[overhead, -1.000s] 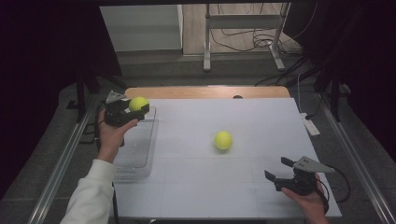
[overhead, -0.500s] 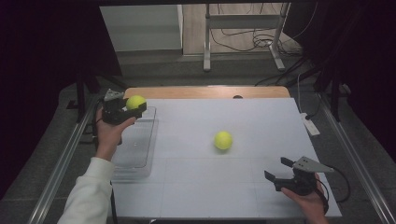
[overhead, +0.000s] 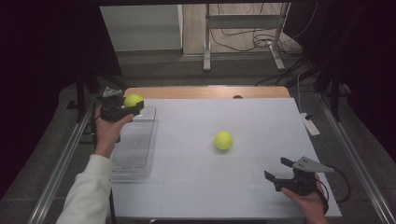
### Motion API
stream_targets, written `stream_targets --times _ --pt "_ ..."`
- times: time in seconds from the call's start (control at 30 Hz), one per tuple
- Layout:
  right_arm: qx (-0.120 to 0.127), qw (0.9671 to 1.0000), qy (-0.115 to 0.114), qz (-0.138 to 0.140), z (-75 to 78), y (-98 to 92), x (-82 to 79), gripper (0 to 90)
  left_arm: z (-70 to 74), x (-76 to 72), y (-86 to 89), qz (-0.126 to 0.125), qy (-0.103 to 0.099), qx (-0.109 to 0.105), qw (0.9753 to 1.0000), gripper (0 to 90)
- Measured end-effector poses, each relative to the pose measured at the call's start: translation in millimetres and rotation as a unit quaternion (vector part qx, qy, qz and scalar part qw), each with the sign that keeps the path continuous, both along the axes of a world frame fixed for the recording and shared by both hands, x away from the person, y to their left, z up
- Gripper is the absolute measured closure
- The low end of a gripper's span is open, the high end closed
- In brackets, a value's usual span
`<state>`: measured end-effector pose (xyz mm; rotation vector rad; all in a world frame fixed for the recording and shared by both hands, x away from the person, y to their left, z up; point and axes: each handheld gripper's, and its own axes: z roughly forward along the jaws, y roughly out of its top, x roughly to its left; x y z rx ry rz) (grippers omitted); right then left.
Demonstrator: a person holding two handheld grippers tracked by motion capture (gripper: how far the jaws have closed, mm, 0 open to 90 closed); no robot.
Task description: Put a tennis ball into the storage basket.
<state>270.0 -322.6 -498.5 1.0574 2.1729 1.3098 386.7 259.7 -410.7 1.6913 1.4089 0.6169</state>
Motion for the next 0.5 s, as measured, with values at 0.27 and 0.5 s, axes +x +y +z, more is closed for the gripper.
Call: stream_targets --times 0.27,0.5 --pt "0.001 1.0 0.0 0.0 -0.5 -0.2 0.3 13.1 -2.2 2.9 7.8 0.012 0.005 0.0 0.9999 26.7" --pt "0.001 1.0 0.001 0.0 -0.8 0.2 0.5 13.1 -5.7 10.1 13.1 0.025 0.016 0.006 0.9995 26.7"
